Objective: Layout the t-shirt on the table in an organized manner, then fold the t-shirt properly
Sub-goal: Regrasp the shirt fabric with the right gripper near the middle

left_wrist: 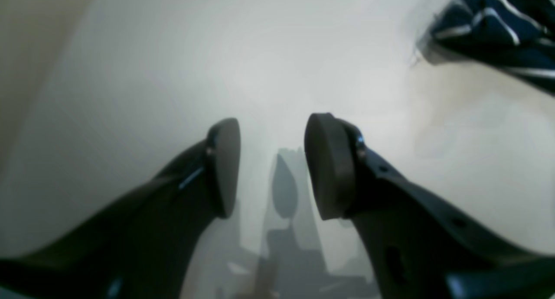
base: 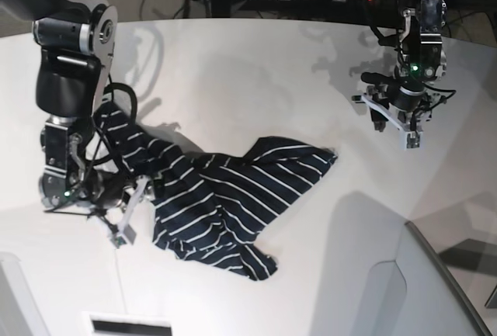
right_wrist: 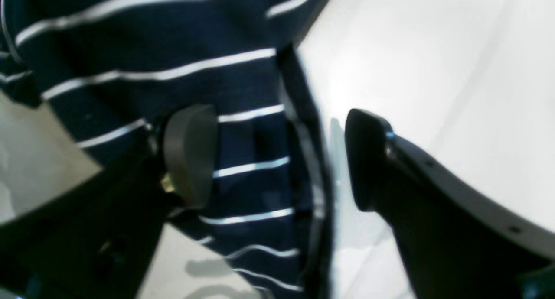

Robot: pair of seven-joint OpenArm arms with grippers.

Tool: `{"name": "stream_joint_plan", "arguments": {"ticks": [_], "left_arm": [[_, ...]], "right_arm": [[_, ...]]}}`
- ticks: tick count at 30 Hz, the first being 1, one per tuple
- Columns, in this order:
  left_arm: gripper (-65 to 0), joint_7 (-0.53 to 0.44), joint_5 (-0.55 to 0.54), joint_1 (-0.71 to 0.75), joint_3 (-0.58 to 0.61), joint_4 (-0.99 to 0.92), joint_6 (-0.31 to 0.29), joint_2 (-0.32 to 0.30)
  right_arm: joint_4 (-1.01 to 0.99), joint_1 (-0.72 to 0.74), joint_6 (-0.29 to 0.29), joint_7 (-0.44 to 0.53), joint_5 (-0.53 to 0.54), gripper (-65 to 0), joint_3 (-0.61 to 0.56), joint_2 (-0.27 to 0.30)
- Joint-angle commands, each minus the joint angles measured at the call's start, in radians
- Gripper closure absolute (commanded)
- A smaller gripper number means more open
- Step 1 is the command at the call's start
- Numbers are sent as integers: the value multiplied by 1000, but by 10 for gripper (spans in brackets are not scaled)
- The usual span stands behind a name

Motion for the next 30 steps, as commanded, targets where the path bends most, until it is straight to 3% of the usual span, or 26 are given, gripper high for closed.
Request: {"name": "stream_joint_plan", "arguments": {"ticks": [1,8,15,21,23,28,30], "left_arm": [[-268,-22,-3,-7,-5,14,2,-9],[-268,-22,-3,-18,-5,14,2,-5],[-268,-22,-2,-18,-5,14,2,-9],[-268,-22,-2,-20,-5,13,2,-9],[-268,-22,-2,-21,-3,13,2,-6],[-268,-22,-3,-26,3,13,2,-5],[-268,-22,-3,-23,3,13,2,-5]], "right_arm": [[12,33,9,21,17,-365,0,-10],[14,28,11,-14,17,0,0,-68],[171,-28,11,-100,17,-3,-7,-105],[306,-76,5,-114,17,-14,-128,-108],[306,-59,5,-112,17,-83,-131,-110],[197,10,5,-55,17,-425,-127,-110],[124,33,5,6,15,-497,-127,-103]]}}
